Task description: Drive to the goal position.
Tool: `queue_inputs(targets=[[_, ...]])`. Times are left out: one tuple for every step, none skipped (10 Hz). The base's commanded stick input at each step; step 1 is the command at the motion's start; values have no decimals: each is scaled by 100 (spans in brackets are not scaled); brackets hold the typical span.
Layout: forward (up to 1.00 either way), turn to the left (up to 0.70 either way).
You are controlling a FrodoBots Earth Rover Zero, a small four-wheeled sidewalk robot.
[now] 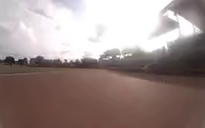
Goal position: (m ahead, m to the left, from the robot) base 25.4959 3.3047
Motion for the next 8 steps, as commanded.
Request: queue_inputs(targets=[[70,0],[70,0],[70,0],[70,0],[70,0],[70,0],[70,0],[70,0]])
